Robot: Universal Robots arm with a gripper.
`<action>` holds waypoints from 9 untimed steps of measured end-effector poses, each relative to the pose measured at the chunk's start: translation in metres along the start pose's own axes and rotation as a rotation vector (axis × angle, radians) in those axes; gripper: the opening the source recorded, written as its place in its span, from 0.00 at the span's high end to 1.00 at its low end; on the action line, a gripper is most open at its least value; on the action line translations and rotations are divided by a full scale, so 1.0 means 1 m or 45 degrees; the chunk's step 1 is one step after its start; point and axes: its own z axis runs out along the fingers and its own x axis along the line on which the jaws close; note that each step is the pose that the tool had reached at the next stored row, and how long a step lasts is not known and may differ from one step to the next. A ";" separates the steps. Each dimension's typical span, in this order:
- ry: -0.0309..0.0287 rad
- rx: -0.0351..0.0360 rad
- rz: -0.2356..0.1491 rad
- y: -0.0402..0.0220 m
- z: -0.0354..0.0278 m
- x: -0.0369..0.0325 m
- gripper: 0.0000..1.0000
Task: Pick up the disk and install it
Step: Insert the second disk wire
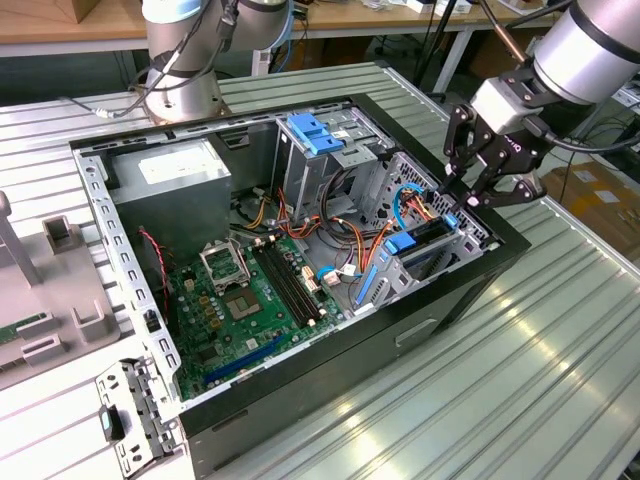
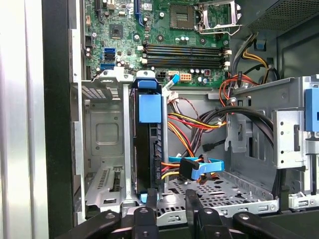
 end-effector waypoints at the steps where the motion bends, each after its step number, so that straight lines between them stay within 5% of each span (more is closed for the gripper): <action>1: -0.0007 0.0000 0.000 0.0000 -0.0016 -0.0004 0.64; 9: -0.0095 -0.0003 0.000 0.0024 -0.0060 -0.0051 0.64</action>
